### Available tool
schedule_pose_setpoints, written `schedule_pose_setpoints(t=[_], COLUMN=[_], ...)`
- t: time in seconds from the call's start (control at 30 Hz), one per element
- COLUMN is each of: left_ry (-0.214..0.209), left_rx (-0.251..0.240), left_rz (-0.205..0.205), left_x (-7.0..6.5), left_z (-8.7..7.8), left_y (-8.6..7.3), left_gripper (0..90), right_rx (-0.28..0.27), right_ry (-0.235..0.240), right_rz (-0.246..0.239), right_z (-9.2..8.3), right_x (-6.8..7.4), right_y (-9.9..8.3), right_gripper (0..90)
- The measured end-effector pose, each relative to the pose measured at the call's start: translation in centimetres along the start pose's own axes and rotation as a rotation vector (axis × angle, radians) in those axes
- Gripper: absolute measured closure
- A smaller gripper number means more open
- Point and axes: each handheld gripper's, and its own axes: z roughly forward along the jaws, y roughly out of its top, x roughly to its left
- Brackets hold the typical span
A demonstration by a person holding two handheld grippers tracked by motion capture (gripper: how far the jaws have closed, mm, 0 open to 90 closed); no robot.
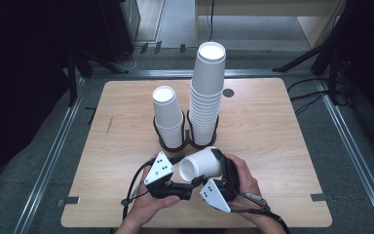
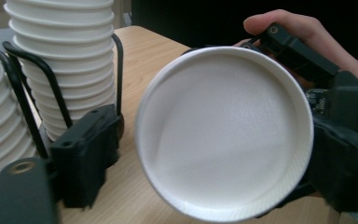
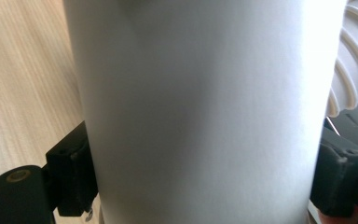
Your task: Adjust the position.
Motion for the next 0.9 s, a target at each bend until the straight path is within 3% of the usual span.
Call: schedule_pose_setpoints(t=[0.47,0.6,0.77,0.9], left_ry=[0.0,-0.013,0.004,-0.005], left_rx=[0.019,0.018,0.02,0.022], left_rz=[-0.006,-0.023,-0.029,-0.012], left_x=[-0.37,-0.25,-0.2,-0.4], left_z=[0.27,0.32,0.32,0.24], left_y=[0.08,0.07,0.1,0.1], left_gripper=[13.1,13.7,10.8,13.8], right_rx=[-0.002,-0.003,-0.007,-0.011], right_ry=[0.018,0.016,0.017,0.02], right_rz=[-0.056,-0.061,-0.066,-0.06], right_z=[-0.33,-0.39,-0.39,-0.47], right_x=[0.22,0.11,0.07,0.13], right_y=[0.8,0.79,0.72,0.77], right_gripper=[13.4,13.3,13.3,13.3])
